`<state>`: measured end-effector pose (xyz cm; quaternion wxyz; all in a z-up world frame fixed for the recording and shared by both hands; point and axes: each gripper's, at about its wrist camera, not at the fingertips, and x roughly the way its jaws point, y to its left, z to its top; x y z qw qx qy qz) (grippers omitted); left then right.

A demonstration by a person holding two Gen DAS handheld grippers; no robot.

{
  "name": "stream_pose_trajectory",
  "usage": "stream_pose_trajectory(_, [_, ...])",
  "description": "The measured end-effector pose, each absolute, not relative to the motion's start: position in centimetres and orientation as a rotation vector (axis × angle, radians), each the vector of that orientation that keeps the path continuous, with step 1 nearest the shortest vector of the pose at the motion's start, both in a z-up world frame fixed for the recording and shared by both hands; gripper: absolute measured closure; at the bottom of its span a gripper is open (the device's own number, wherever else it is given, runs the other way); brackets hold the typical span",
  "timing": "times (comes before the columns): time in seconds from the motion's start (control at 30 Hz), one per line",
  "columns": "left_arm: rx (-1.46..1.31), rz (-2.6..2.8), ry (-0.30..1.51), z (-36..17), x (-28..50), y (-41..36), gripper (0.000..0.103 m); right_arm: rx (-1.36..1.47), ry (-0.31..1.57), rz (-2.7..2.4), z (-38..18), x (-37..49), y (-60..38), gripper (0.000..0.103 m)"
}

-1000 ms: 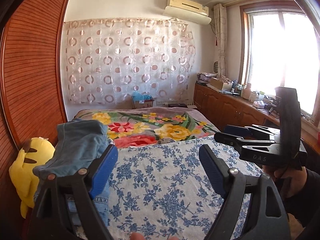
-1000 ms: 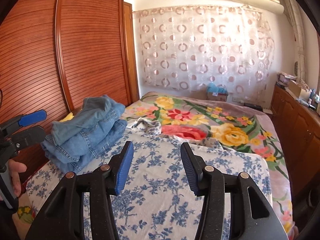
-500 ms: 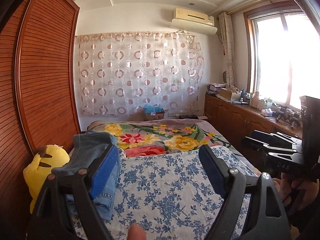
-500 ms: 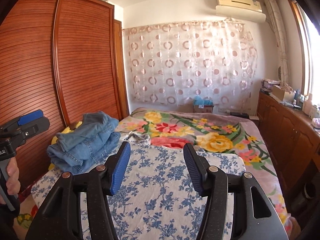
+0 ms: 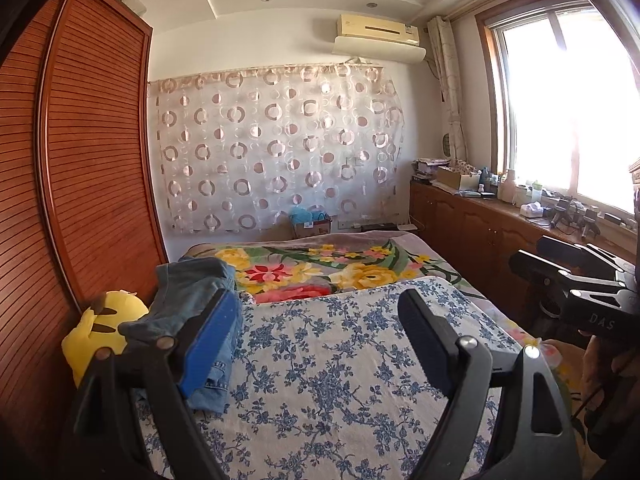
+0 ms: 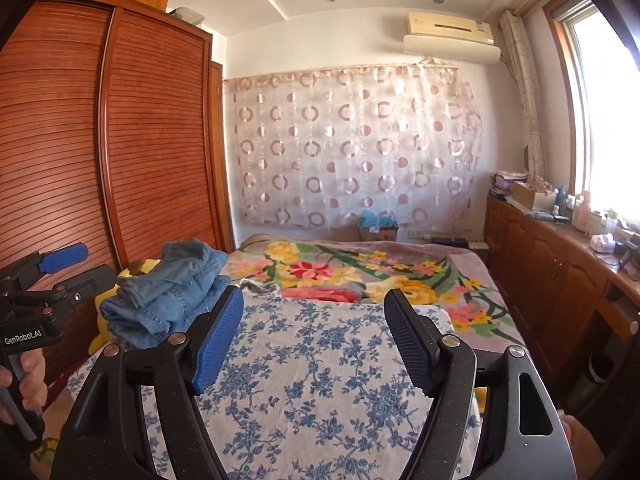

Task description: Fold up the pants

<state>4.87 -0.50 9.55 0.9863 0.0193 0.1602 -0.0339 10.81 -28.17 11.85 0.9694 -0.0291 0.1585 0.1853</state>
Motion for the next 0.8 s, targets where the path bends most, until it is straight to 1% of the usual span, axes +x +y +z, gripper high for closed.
stream_pose_trajectory(0.43, [0.016,-0.064,0.354,8.2,2.5,-1.0,0.019,-0.062,0.329,0.282,10.7,7.1,-29.4,0.026])
stream_pose_trajectory(0.8, [0.019,-0.047,0.396,6.7,2.9,-0.4,0.019,-0.045,0.373,0.275,8.8,7.2,-29.9,0.026])
